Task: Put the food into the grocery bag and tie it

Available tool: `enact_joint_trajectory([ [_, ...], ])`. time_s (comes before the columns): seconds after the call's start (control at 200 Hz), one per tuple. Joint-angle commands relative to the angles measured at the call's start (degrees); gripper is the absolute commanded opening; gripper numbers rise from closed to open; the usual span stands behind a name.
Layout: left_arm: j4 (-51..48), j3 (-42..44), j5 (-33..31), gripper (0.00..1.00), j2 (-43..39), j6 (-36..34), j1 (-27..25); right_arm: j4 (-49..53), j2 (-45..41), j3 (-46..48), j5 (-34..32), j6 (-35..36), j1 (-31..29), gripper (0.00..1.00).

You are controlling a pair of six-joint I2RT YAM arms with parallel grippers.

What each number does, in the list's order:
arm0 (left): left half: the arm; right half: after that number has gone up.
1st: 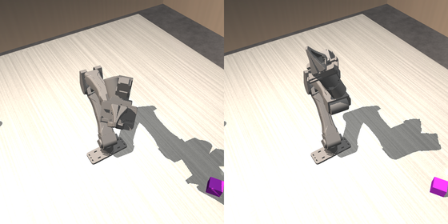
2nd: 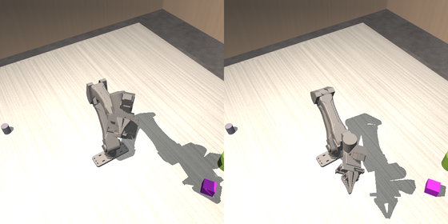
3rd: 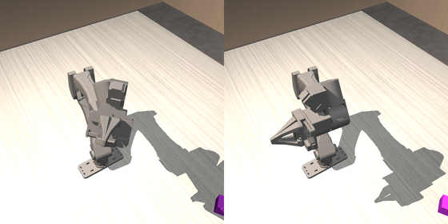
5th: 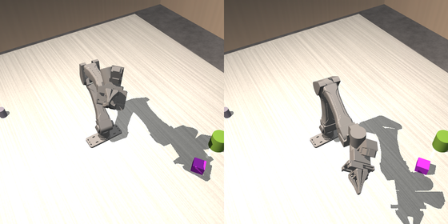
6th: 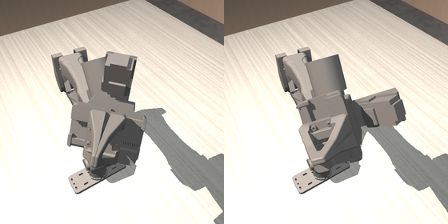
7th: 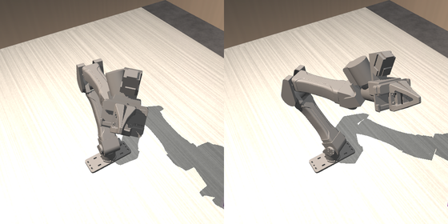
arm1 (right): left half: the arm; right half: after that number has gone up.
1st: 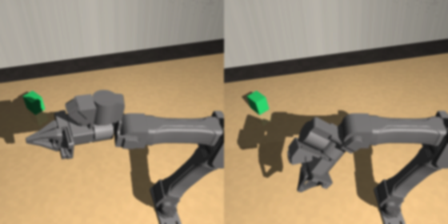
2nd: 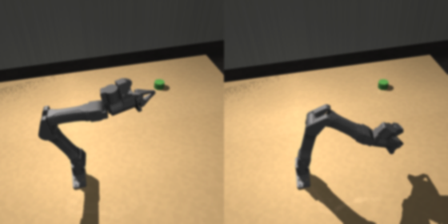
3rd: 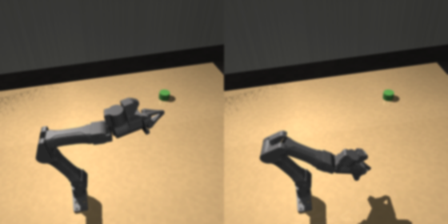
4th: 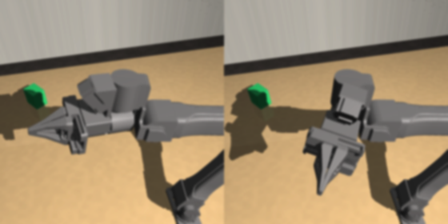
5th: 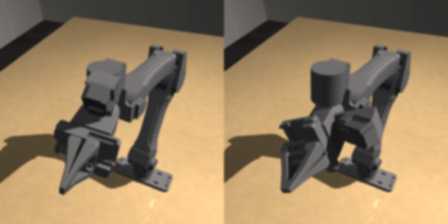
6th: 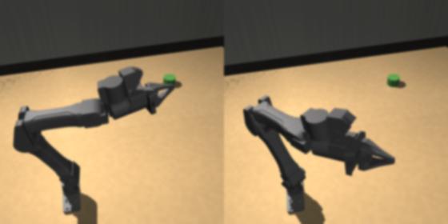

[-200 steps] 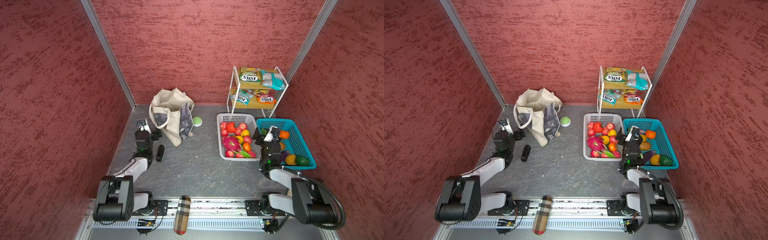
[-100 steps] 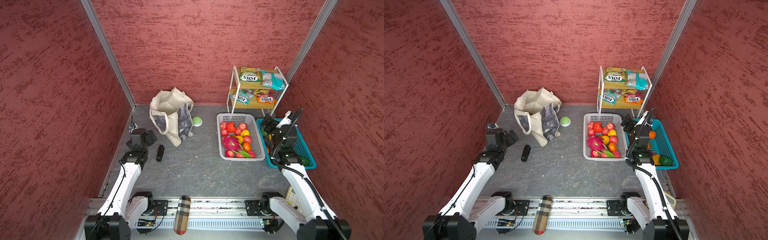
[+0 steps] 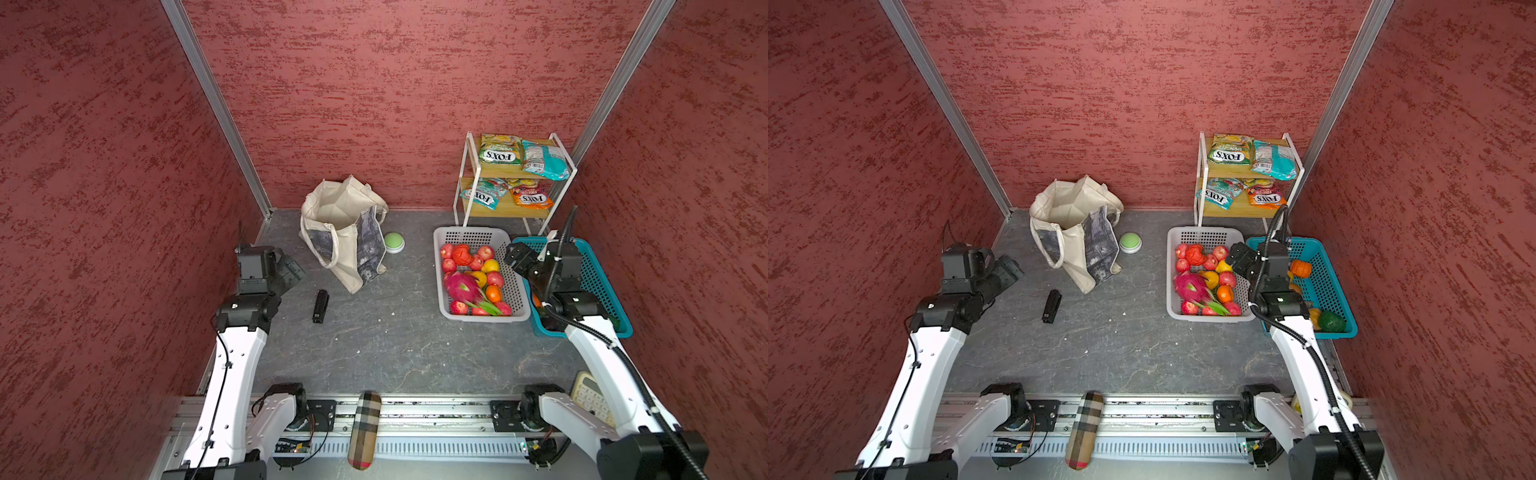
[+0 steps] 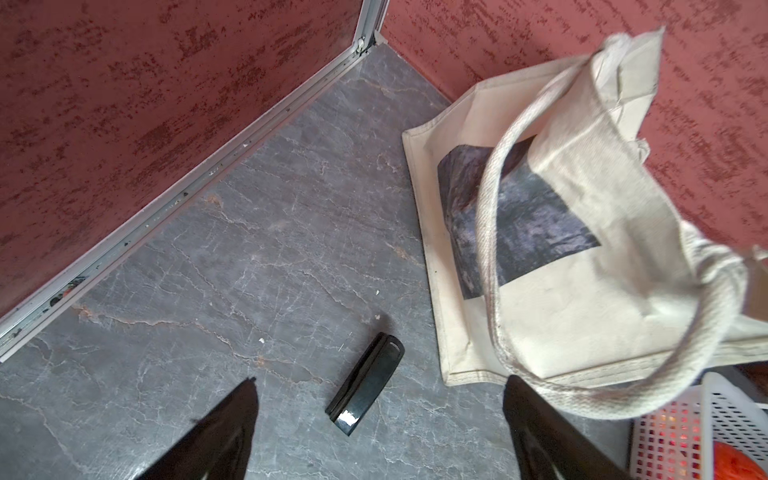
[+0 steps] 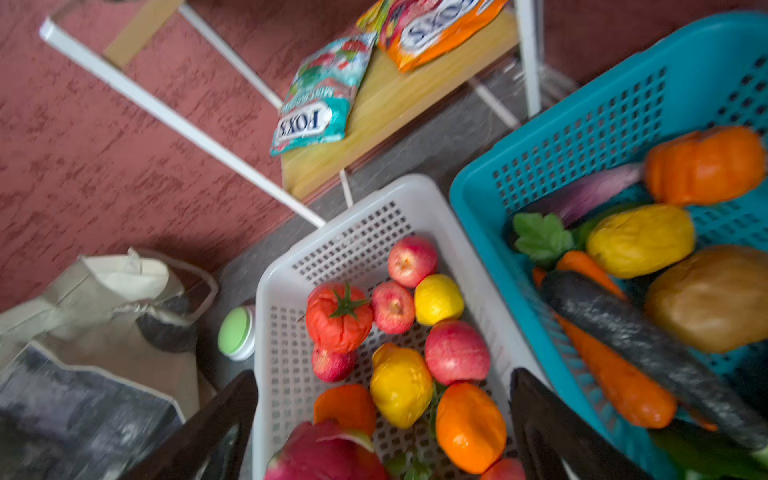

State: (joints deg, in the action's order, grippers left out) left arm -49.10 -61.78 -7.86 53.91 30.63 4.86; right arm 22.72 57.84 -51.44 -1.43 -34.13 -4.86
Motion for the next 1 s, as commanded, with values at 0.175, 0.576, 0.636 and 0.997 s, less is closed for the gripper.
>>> enact_joint_trajectory([
  [0.175,-7.16,-10.69,11.17,0.92,8.00,2.48,3.69,6.33,5.20,-8.76,-0.59,-6.68,-15.33,0.92],
  [0.576,-2.13,-21.09,23.33,0.92,17.12,7.30,7.37,9.00,11.18,-17.06,-5.54,-9.74,-28.03,0.93],
  [0.636,-1.63,-22.90,25.29,0.92,19.94,8.11,7.34,7.96,11.55,-17.20,-5.16,-9.40,-28.40,0.93],
  [0.997,-1.81,-34.00,25.04,0.87,32.21,11.26,3.46,2.47,20.92,-24.36,-0.12,-2.90,-28.54,0.93],
])
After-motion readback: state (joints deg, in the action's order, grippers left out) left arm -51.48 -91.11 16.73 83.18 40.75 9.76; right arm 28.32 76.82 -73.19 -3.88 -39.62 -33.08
